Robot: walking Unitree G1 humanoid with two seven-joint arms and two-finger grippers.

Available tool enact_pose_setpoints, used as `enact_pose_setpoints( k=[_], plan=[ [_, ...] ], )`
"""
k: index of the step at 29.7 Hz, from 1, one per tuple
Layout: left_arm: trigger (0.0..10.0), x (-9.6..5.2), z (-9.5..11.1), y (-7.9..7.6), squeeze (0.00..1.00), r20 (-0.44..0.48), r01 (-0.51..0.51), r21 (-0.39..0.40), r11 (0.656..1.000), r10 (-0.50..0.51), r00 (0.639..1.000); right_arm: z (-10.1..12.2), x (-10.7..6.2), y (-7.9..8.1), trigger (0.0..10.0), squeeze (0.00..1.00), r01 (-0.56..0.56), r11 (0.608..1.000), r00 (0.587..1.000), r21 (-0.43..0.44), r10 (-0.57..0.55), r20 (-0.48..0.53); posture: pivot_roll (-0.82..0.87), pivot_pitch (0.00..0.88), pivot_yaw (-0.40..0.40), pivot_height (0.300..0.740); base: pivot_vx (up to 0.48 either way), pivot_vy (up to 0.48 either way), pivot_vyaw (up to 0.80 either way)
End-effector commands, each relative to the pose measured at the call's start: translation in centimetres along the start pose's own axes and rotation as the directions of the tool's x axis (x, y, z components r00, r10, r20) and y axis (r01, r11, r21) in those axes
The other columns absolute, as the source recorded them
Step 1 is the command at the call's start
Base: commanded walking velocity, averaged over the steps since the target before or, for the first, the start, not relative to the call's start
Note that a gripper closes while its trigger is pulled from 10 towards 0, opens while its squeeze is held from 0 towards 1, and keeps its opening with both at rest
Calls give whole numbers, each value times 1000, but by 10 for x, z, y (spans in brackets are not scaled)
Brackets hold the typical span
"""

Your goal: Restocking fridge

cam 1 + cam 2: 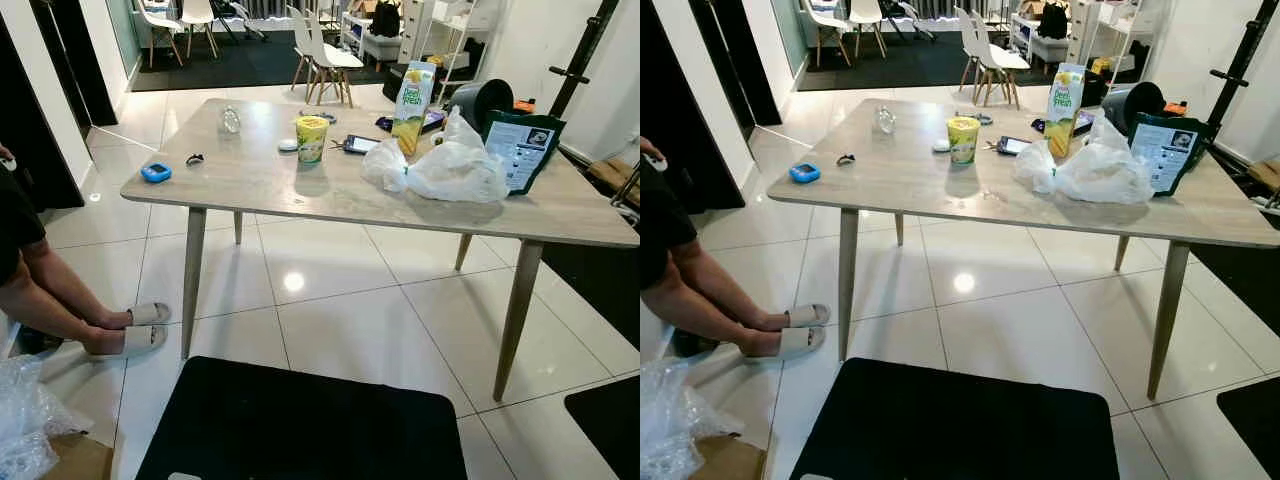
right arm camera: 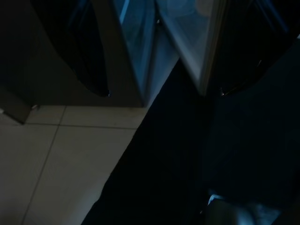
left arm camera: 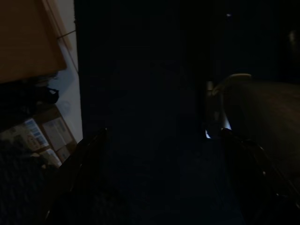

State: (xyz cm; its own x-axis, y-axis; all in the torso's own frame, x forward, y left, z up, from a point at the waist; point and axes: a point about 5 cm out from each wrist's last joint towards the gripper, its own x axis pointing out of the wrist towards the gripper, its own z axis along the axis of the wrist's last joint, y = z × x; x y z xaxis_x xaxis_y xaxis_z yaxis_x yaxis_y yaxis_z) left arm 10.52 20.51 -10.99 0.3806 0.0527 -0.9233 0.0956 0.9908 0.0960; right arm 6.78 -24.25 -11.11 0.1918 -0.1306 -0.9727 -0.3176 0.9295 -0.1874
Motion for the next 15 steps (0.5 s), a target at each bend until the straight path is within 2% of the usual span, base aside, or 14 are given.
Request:
enact_pose_setpoints(
  k=[1,7,10,12,15],
  plan=[
    [10000,-1,-1,8,0,-6,-20,-9,1000,20,1000,1,0,-5,10000,0,12,1000,1000,9,-12,0,40,0,-9,740,0,0,0],
    [10000,0,3,6,0,-5,14,-5,1000,-14,1000,6,0,-7,10000,0,16,1000,1000,15,-16,12,47,0,5,740,0,0,0],
    [10000,0,7,10,0,6,2,-12,1000,-1,1000,10,0,-3,10000,0,5,1000,1000,17,-6,22,54,0,0,740,0,0,0],
    [10000,-1,4,14,0,-4,-17,-30,999,17,1000,10,1,8,10000,0,-14,1000,1000,27,14,22,53,0,-2,740,0,0,0],
    [10000,-1,3,14,0,-9,-20,-32,999,19,1000,11,2,10,10000,0,-19,999,1000,32,18,23,54,0,-1,740,0,0,0]
  ],
)
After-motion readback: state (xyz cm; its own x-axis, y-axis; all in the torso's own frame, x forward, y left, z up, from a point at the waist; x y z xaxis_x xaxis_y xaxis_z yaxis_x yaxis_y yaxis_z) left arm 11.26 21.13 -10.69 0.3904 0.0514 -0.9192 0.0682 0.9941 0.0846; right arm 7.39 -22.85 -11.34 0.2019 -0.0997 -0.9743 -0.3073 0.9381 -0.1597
